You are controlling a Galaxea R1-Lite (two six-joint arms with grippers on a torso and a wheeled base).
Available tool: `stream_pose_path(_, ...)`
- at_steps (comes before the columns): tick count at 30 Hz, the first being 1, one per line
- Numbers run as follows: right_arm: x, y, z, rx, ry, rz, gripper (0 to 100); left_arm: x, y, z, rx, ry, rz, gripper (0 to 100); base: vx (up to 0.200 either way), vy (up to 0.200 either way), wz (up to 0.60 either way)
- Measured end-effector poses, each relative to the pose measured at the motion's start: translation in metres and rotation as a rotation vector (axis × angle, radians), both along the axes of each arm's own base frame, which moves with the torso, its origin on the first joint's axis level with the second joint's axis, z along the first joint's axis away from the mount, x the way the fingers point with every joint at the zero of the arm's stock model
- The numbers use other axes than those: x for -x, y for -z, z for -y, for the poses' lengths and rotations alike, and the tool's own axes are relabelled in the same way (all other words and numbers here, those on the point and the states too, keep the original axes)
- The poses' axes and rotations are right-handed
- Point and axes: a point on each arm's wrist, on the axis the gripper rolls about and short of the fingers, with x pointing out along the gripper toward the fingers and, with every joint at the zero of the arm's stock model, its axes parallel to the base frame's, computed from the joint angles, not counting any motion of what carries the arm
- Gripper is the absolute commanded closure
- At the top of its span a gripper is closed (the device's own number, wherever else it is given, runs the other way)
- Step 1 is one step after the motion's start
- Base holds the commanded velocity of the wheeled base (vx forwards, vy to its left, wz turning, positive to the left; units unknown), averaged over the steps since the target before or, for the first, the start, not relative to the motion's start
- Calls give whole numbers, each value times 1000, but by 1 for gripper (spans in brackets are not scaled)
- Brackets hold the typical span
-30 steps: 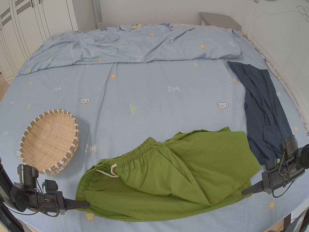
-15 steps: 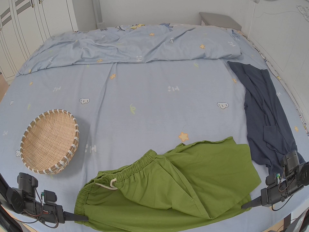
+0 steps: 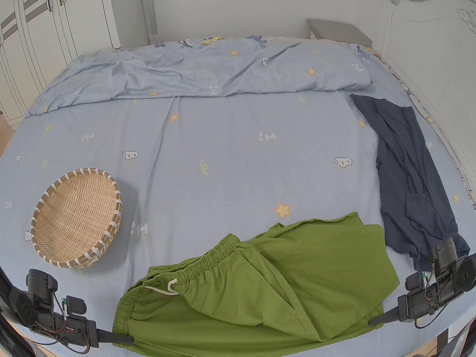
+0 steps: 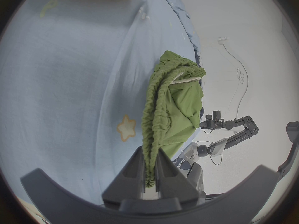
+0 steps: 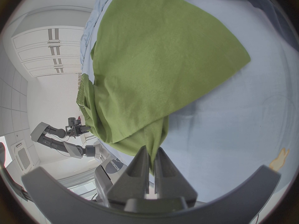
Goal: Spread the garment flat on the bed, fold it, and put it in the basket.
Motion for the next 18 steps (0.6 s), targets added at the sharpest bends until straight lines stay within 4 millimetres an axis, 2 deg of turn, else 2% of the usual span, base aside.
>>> stream_pose_path(2, 0, 1, 0, 1, -2, -4, 100, 0, 0, 0, -2, 0, -1, 0, 0, 0, 0)
stream_pose_path(3, 1, 1, 0, 2, -3, -5, 0, 0, 0, 0, -3, 0, -2, 0, 0, 0, 0)
stream_pose_path(18, 7, 0, -6, 1, -37, -11, 0, 1, -3, 0, -6, -7, 18, 0, 0, 0, 0)
